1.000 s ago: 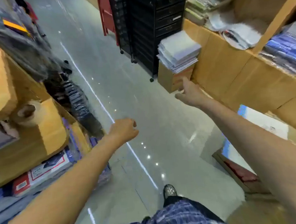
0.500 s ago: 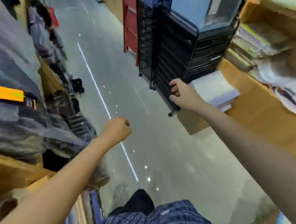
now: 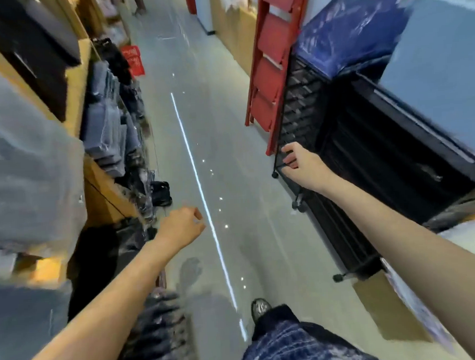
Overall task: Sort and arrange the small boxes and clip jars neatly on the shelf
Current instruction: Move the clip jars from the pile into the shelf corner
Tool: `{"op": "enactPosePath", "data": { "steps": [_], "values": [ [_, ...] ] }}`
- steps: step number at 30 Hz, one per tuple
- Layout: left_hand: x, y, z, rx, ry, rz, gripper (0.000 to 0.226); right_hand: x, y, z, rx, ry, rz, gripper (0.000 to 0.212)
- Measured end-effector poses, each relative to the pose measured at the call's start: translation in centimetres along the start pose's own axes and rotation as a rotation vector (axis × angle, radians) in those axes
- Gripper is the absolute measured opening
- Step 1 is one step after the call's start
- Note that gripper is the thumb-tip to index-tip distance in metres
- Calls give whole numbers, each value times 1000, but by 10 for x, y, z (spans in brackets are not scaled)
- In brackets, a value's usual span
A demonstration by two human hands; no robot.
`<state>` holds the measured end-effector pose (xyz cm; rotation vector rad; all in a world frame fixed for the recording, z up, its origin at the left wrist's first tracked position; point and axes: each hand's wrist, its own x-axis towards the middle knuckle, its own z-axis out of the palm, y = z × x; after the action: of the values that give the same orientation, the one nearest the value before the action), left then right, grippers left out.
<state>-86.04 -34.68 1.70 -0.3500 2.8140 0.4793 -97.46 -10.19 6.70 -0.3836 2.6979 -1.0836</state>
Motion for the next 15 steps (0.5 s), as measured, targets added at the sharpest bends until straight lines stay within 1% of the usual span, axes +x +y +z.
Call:
{"op": "enactPosePath", "data": {
  "steps": [4, 6, 8, 10, 11, 13, 15],
  "values": [
    [104, -14, -58, -66, 81, -16, 25, 150, -39, 17, 14, -59, 9, 40],
    [160, -33, -85, -28, 109, -5, 25, 225, -68, 35, -9, -172, -96, 43],
    [220, -61, -110, 48, 68, -19, 28, 297, -89, 56, -137, -248, -264, 49],
    [287, -92, -139, 135, 8, -35, 30, 372, -97, 72, -353, -248, -423, 52],
    [324, -109, -157, 173, 9, -46, 31, 412, -102, 75, -437, -246, -448, 53],
    [396, -135, -202, 186, 47, -89, 31, 490, -115, 72, -481, -236, -420, 55],
    [464, -150, -249, 166, 101, -106, 29, 563, -135, 59, -429, -177, -381, 55]
  ]
}}
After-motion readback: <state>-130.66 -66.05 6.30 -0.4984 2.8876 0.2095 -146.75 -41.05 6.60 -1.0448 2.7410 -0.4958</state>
